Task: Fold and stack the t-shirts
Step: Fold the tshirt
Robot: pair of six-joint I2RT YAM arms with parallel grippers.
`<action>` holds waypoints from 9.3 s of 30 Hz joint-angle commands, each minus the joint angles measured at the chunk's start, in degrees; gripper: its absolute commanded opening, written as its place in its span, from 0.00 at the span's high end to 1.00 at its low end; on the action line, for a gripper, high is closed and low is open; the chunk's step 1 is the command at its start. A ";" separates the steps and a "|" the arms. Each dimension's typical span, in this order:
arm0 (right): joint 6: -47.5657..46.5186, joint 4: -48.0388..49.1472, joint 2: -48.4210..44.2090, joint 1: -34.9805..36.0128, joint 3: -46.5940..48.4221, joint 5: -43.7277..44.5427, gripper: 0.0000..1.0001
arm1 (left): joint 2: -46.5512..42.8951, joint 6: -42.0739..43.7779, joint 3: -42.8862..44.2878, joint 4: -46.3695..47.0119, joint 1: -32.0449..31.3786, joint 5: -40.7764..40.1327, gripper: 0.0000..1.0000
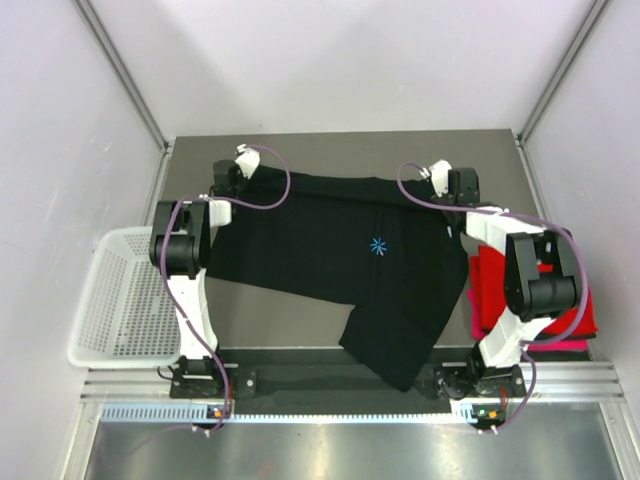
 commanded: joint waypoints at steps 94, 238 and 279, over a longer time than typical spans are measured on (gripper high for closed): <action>-0.39 -25.71 22.90 -2.85 36.97 -30.68 0.60 | -1.46 -15.20 10.40 -28.28 -3.14 6.15 0.73; 14.72 -35.29 37.23 -16.48 69.14 -27.77 0.51 | 23.76 -36.56 60.23 -56.84 5.12 21.44 0.52; 15.43 -33.27 34.33 -16.56 58.85 -31.47 0.49 | 16.29 -40.17 54.34 -49.99 4.86 20.84 0.56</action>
